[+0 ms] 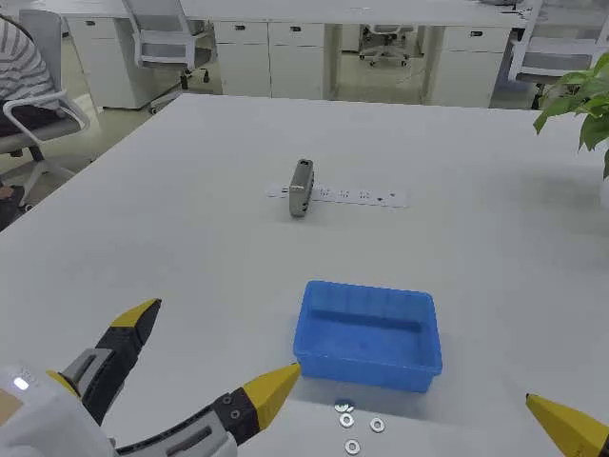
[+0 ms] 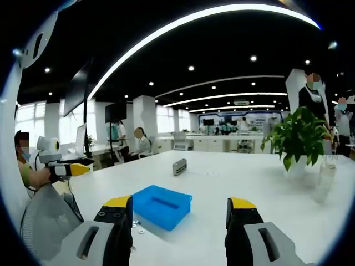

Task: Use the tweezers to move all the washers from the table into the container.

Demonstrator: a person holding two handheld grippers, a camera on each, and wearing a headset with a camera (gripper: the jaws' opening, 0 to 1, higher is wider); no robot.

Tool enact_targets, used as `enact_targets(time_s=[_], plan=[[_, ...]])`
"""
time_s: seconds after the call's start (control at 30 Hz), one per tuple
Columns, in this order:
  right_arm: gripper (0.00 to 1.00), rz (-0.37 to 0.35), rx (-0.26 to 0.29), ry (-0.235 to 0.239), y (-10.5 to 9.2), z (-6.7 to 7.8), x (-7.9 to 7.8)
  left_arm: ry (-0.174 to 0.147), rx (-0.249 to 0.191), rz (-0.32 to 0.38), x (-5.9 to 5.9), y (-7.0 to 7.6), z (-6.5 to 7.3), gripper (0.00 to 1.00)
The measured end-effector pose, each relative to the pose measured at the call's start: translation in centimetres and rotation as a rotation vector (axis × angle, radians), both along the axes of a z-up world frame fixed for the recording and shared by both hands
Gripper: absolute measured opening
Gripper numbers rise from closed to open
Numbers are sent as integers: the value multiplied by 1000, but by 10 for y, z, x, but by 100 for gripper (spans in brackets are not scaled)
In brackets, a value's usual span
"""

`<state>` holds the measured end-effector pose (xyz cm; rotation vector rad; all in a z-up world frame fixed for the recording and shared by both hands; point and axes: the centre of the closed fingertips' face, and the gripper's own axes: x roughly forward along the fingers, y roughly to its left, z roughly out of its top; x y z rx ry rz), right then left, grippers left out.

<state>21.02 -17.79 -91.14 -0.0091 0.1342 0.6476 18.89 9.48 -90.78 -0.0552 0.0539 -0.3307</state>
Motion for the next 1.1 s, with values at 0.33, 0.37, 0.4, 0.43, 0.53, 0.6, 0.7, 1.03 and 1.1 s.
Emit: enact_targets(time_s=[0.33,0.37,0.4,0.43,0.53,0.6,0.7,1.03,1.1], plan=[[67,2,-9,-6,1,0,0,1,11,-2,0,0,-1,94],[67,3,-12,-7,1,0,-1,1,11,-2,0,0,-1,94],[67,4,-14,-7,1,0,-1,1,12,-1,0,0,-1,94],[67,5,-16,-7,1,-1,-1,1,12,-1,0,0,-1,94],[67,6,-17,-7,2,-1,-1,2,12,-1,0,0,-1,94],[67,6,-16,-8,2,0,-1,1,13,0,0,0,-1,94],[67,12,-23,-9,3,-1,-2,0,11,0,0,0,-1,94],[67,25,-48,-13,6,-2,-3,1,13,-1,0,-1,-1,94],[67,24,-48,-13,6,-2,-3,2,13,-2,0,-1,-1,94]])
